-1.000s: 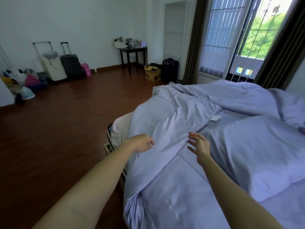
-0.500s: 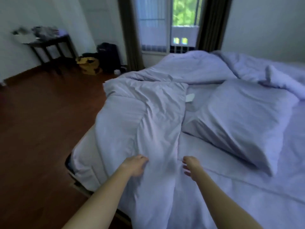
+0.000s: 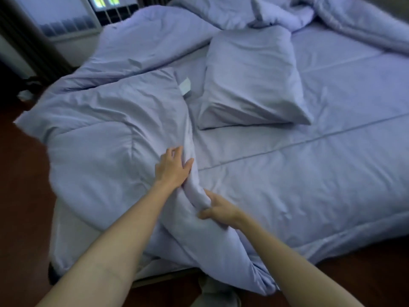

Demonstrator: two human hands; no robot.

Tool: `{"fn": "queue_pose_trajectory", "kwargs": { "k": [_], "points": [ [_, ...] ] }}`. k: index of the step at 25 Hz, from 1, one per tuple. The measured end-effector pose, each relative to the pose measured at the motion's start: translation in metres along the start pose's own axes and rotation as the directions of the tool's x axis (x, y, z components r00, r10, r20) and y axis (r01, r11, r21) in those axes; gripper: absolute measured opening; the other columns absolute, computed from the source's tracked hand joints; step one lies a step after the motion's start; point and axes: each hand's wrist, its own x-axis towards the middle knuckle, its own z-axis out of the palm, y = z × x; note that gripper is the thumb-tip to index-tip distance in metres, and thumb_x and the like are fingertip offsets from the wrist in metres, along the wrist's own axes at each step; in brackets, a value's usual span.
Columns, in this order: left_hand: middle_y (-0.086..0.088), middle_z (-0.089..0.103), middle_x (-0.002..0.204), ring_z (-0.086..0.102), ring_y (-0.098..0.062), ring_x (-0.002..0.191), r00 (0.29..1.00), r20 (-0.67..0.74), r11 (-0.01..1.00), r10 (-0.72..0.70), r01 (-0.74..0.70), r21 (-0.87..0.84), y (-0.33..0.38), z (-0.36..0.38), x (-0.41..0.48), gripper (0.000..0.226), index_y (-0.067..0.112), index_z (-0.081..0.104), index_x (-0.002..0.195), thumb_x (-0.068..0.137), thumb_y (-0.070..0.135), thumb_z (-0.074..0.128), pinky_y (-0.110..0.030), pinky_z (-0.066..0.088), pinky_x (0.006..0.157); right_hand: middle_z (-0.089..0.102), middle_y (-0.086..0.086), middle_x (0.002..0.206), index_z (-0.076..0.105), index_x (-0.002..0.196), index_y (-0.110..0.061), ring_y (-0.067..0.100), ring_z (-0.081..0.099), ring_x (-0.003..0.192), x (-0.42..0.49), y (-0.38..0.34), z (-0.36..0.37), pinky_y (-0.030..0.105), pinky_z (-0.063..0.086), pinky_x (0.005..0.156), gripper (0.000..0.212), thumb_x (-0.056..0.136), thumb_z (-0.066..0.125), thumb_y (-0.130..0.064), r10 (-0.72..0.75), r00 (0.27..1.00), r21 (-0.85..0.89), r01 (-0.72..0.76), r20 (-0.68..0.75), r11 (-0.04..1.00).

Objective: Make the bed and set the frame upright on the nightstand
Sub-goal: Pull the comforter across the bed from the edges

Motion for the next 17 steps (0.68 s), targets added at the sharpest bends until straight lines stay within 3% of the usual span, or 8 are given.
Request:
{"fn": "queue_pose_trajectory", "kwargs": {
  "k": [2,4,6,7,9,13,15,17],
  "points": [
    [-0.004,0.019,0.154,0.022,-0.033,0.141,0.98,0.183,0.988,0.08,-0.102,0.114,0.011,-0.002,0.003,0.058,0.034,0.038,0.139,0.086,0.055,0.051,-0.059,0.031,0.106,0.064,0.0,0.123,0.056,0.125,-0.031,0.014,0.058,0.113,-0.022,-0.003,0.012,0.035,0.046,0.101,0.068,0.06,0.069,-0.017,-0.02,0.998,-0.062,0.024,0.052,0.998],
    [0.0,-0.004,0.159,0.004,-0.035,0.145,0.901,0.43,0.94,0.054,-0.192,0.283,0.008,0.001,-0.003,0.05,0.042,0.042,0.136,0.088,0.045,0.053,-0.063,0.025,0.109,0.065,-0.003,0.107,0.062,0.112,-0.024,0.011,0.057,0.1,-0.048,-0.002,0.028,0.038,0.048,0.096,0.052,0.061,0.071,-0.022,-0.022,0.992,-0.152,0.041,0.122,0.988],
    [-0.001,-0.006,0.159,0.011,-0.037,0.143,0.863,0.506,0.862,0.004,-0.259,0.435,-0.011,0.003,-0.024,0.051,0.041,0.042,0.137,0.089,0.026,0.052,-0.058,0.03,0.109,0.06,-0.007,0.097,0.063,0.101,-0.023,0.007,0.054,0.093,-0.079,0.001,0.049,0.028,0.05,0.087,0.036,0.066,0.074,-0.022,0.021,0.985,-0.213,0.016,0.17,0.977],
    [-0.003,0.0,0.158,0.019,-0.038,0.139,0.887,0.461,0.833,0.002,-0.257,0.49,-0.025,0.002,-0.035,0.054,0.039,0.039,0.14,0.09,0.02,0.049,-0.055,0.034,0.108,0.059,-0.011,0.092,0.061,0.097,-0.026,0.002,0.053,0.087,-0.098,0.001,0.061,0.02,0.048,0.08,0.03,0.071,0.074,-0.019,0.04,0.979,-0.236,0.009,0.201,0.972],
    [-0.006,0.006,0.157,0.026,-0.039,0.136,0.964,0.259,0.821,-0.062,-0.098,0.562,-0.051,-0.015,-0.055,0.051,0.032,0.038,0.143,0.094,0.018,0.044,-0.052,0.039,0.105,0.057,-0.016,0.088,0.058,0.1,-0.031,-0.01,0.052,0.076,-0.127,-0.001,0.09,0.009,0.041,0.074,0.034,0.077,0.071,-0.009,-0.002,0.964,-0.3,0.084,0.266,0.95],
    [-0.005,0.004,0.159,0.026,-0.037,0.136,0.986,-0.025,0.752,-0.163,0.141,0.644,-0.085,-0.087,-0.091,0.048,0.02,0.037,0.144,0.096,0.021,0.044,-0.044,0.033,0.106,0.063,-0.005,0.111,0.057,0.129,-0.021,0.009,0.055,0.101,-0.156,-0.005,0.143,0.028,0.043,0.091,0.052,0.08,0.067,-0.007,-0.098,0.935,-0.404,0.24,0.342,0.883],
    [-0.009,0.01,0.156,0.032,-0.038,0.129,0.975,-0.158,0.742,-0.156,0.221,0.633,-0.111,-0.123,-0.122,0.047,0.019,0.044,0.139,0.093,0.018,0.051,-0.046,0.035,0.102,0.063,0.001,0.127,0.053,0.134,-0.022,0.012,0.055,0.11,-0.166,-0.009,0.165,0.028,0.042,0.097,0.058,0.08,0.067,-0.008,-0.098,0.927,-0.418,0.256,0.363,0.872],
    [-0.019,0.026,0.144,0.039,-0.044,0.119,0.951,-0.296,0.803,-0.094,0.248,0.542,-0.149,-0.151,-0.157,0.037,0.009,0.055,0.13,0.094,0.008,0.048,-0.053,0.041,0.092,0.059,0.003,0.134,0.049,0.139,-0.023,0.01,0.053,0.114,-0.172,-0.012,0.182,0.023,0.04,0.097,0.064,0.08,0.067,-0.004,-0.086,0.911,-0.431,0.271,0.402,0.86]
  ]
}}
